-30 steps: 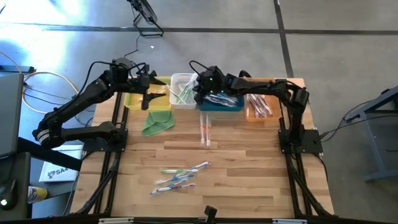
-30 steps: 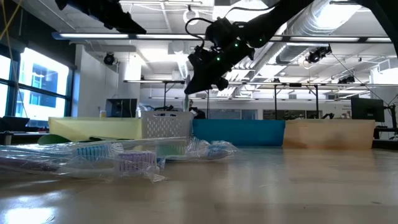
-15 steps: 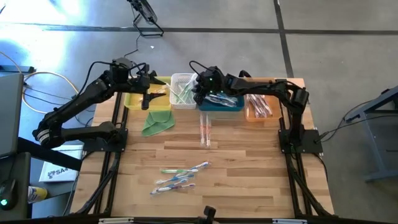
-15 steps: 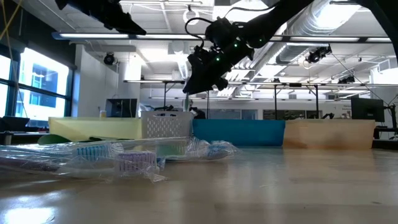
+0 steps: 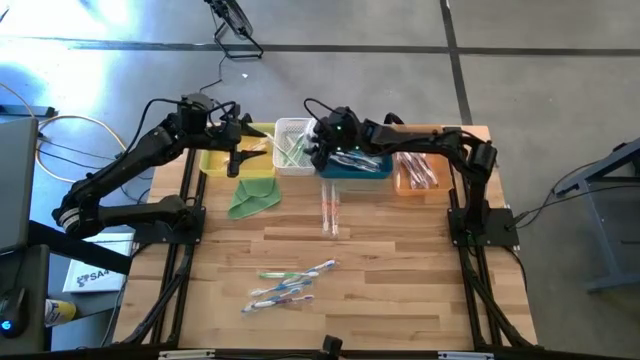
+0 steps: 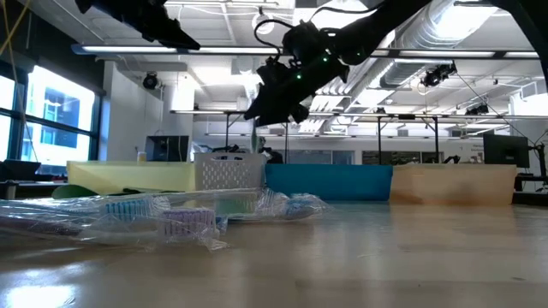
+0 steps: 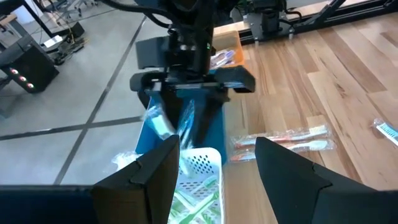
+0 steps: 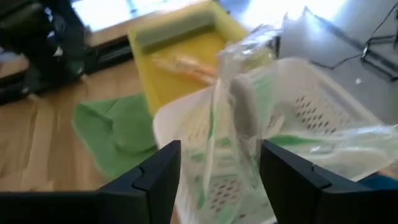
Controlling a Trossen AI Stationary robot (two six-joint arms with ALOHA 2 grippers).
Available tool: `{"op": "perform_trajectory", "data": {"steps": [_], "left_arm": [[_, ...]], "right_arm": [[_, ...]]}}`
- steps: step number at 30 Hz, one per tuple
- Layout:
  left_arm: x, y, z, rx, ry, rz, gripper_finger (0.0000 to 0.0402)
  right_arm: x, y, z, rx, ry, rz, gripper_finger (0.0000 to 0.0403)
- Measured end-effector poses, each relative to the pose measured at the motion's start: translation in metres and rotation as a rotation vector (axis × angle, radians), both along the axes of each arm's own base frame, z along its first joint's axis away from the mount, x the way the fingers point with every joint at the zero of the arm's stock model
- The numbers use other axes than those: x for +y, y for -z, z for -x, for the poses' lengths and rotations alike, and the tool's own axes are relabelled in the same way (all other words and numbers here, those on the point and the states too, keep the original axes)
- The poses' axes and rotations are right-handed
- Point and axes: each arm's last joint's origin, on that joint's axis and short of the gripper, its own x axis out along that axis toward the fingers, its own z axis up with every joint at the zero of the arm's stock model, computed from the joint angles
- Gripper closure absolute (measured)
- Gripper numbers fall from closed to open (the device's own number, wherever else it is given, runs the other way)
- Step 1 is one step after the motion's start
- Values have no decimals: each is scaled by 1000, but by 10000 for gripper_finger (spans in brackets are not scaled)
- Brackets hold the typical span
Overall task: Pick & Place Toothbrushes
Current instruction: Put the green toothbrush into the white bin
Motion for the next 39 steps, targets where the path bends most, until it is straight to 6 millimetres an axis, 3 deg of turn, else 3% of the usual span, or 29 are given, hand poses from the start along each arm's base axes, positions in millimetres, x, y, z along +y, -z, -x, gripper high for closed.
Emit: {"op": "perform_trajectory", "data": {"steps": [5,10,14,17,21,34,39], "left_arm": [[0,0,0,1,0,1,197],[0,1,0,4,-2,11,197],[0,1,0,4,-2,12,197],[0,1,0,4,-2,12,197],[0,1,0,4,-2,12,197],[0,1,0,4,-1,12,197],[-1,2,1,14,-1,22,197]], "right_arm": [[5,6,2,71,-72,-13,203],[6,6,1,134,97,140,202],[15,2,-5,70,-104,174,202],[21,-3,-11,48,-34,258,203],[28,-12,-18,-29,-103,355,200],[24,-23,-20,-116,-3,429,199],[30,-37,-10,-93,-54,384,217]]}}
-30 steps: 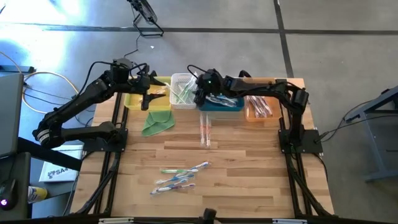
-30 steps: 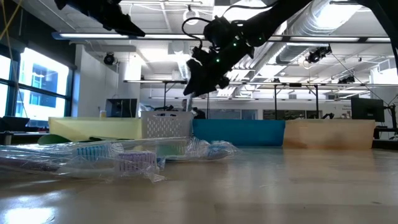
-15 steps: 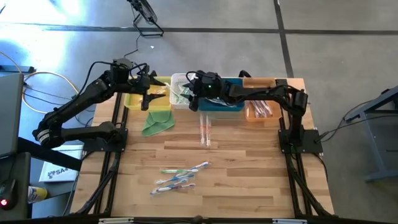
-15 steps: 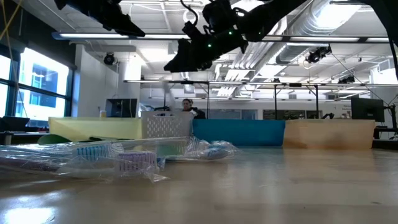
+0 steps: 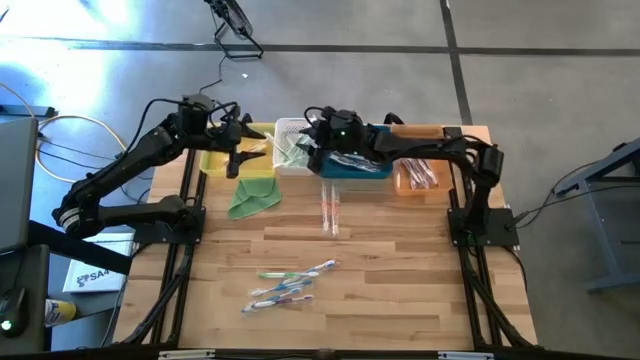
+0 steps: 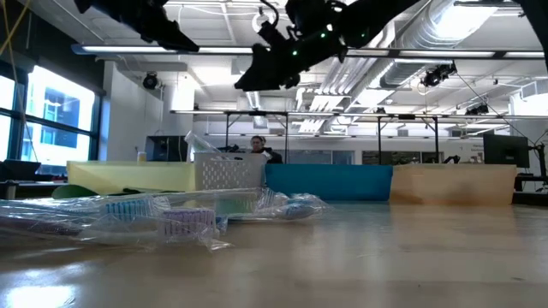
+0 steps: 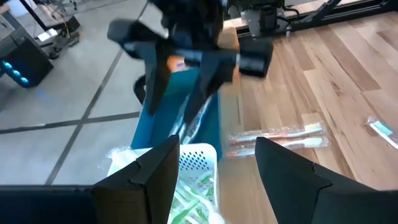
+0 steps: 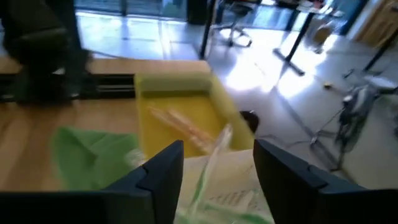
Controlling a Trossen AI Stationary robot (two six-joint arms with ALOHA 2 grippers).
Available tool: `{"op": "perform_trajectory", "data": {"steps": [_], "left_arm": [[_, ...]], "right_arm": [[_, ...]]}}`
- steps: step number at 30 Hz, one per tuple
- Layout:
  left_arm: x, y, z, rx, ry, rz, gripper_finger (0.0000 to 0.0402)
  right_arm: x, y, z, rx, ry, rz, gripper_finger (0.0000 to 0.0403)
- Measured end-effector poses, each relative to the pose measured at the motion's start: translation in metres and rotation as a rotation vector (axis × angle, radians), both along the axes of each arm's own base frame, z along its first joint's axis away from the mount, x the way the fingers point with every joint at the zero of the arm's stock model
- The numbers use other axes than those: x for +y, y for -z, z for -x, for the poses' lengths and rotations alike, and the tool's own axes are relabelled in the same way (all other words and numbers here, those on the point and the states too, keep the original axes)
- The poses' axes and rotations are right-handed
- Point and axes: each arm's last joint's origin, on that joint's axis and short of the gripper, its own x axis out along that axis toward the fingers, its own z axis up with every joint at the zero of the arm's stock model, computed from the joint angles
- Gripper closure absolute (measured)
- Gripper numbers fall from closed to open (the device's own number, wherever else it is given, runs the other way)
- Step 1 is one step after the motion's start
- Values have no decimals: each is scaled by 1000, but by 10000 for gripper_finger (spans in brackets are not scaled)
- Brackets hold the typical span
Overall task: Pick & Place Toothbrushes
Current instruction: Put the green toothbrush into the white bin
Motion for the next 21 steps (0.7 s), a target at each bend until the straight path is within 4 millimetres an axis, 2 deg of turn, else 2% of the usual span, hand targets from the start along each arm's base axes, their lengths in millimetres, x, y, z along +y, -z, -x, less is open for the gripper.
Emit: {"op": "perform_trajectory", "data": {"steps": [5,12,16,21], "left_arm": [[-1,4,1,35,0,25,197],[0,4,2,47,-33,-12,197],[2,9,1,68,-62,-14,197],[3,29,1,97,-88,16,197]], "right_arm": [[10,-4,14,118,-92,-131,277],[37,-7,16,172,-294,-187,388],[53,-4,15,210,-414,-196,398],[65,2,13,236,-396,-189,399]]}}
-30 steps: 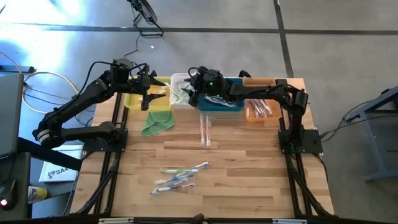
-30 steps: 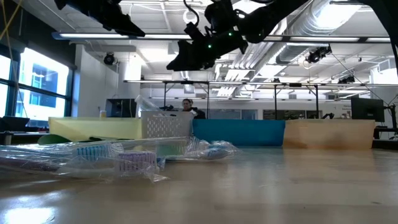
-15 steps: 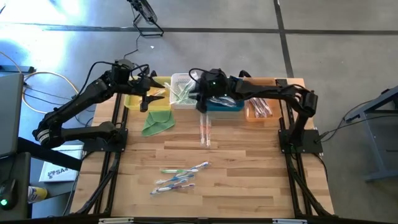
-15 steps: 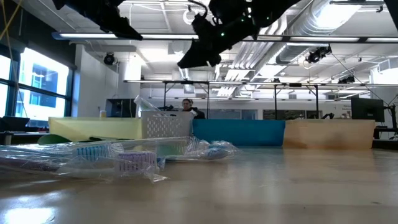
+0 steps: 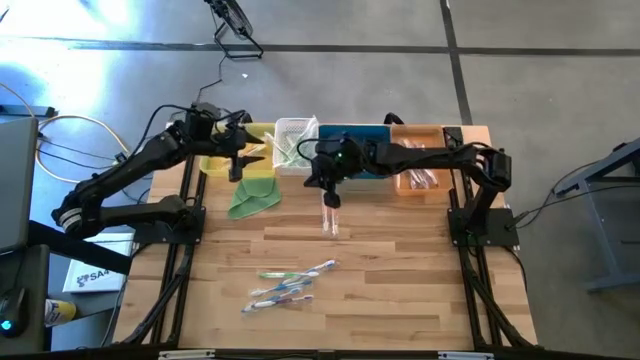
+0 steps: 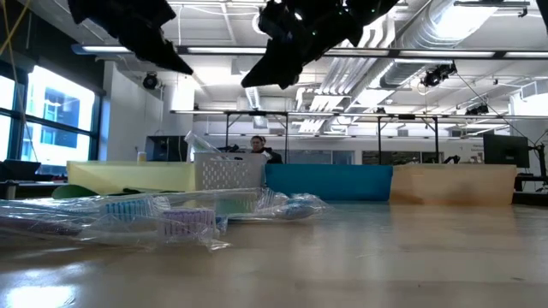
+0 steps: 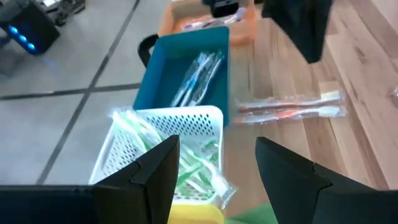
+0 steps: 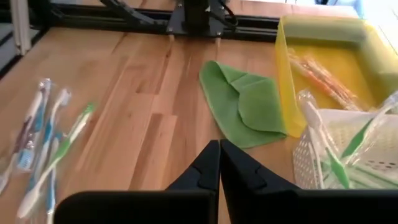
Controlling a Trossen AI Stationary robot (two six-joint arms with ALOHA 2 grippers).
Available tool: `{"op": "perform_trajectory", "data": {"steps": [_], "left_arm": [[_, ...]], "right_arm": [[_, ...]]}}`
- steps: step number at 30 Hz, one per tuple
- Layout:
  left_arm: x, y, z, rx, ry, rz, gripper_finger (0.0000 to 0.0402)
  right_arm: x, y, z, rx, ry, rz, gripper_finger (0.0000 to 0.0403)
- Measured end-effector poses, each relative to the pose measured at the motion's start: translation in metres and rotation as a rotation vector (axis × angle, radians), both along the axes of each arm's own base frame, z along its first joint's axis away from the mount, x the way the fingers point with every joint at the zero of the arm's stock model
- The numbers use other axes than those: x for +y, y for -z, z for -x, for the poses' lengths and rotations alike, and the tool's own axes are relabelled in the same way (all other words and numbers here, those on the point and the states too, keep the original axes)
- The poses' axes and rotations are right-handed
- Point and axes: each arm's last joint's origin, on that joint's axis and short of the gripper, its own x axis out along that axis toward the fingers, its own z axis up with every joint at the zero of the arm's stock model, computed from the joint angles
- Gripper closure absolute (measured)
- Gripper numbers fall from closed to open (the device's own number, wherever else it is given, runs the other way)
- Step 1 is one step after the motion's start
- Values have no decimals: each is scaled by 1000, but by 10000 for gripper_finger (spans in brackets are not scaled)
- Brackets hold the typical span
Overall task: Pick & Place Toothbrushes
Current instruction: Put the green toothbrush into the white bin
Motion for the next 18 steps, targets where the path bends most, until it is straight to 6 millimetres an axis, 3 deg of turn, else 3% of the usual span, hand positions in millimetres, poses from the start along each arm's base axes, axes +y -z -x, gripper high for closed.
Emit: {"op": "perform_trajectory", "data": {"steps": [5,10,18], "left_arm": [[4,25,-4,-27,-27,28,197],[-1,44,-9,-52,-18,39,197],[-36,40,-22,-83,78,-47,229]], "right_arm": [[7,-2,4,-16,28,32,399],[10,-7,20,-39,64,48,399],[8,-2,61,-142,165,24,399]]}}
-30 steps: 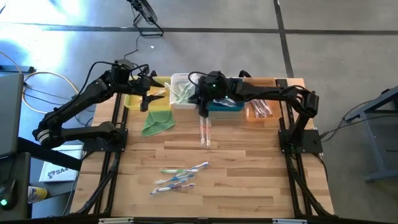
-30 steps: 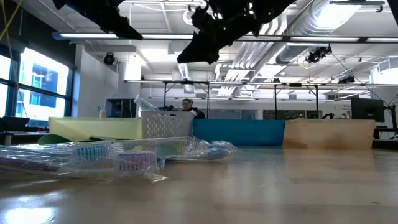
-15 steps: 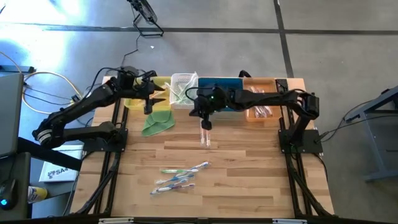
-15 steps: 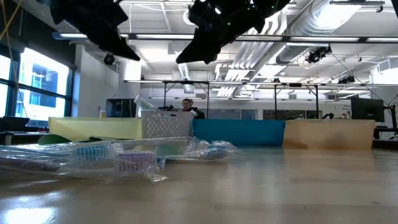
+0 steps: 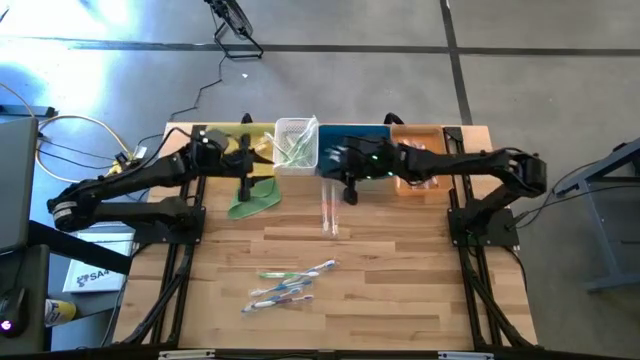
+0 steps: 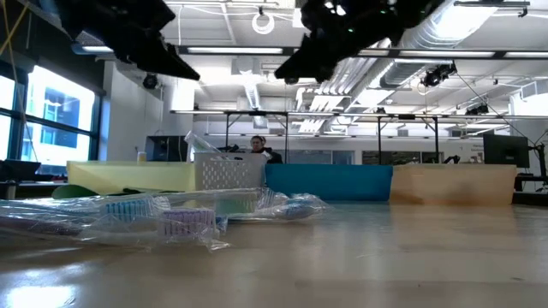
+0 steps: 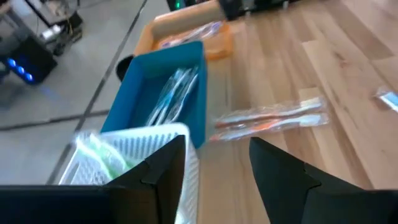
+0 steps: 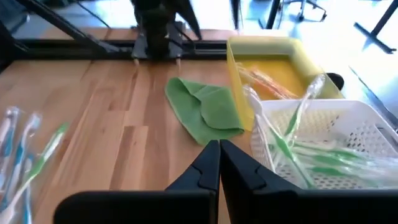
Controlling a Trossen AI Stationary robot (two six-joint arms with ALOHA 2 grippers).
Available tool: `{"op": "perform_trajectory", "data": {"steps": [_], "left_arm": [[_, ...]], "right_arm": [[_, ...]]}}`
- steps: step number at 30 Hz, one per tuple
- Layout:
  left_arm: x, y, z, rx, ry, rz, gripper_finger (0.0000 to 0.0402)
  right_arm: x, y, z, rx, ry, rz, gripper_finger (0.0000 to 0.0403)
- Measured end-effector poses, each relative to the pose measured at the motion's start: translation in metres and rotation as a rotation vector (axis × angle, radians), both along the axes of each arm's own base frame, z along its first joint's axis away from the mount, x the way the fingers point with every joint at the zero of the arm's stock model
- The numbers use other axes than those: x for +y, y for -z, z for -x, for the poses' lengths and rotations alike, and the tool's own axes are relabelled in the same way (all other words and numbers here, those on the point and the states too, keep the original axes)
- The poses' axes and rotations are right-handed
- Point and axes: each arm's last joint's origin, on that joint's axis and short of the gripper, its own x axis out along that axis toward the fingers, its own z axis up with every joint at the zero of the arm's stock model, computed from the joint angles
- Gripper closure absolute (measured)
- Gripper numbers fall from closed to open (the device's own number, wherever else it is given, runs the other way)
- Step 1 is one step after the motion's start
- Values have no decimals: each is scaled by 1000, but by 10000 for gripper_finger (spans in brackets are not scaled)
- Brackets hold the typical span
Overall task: Pick & Place Toothbrushes
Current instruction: Put the green toothbrush into the white bin
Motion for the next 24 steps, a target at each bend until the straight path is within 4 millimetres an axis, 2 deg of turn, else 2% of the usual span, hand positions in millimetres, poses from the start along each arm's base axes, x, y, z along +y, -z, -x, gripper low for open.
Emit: {"op": "perform_trajectory", "data": {"steps": [6,12,18,24], "left_arm": [[-24,-5,-5,-20,47,-51,256],[-41,-7,-11,-32,98,-71,265],[-54,-9,-14,-48,74,-98,266],[-60,-8,-16,-40,55,-117,266]], "right_arm": [[9,13,34,-107,16,-28,399],[18,23,74,-194,73,-41,399],[27,25,113,-266,95,-18,399],[33,29,139,-278,93,36,399]]}}
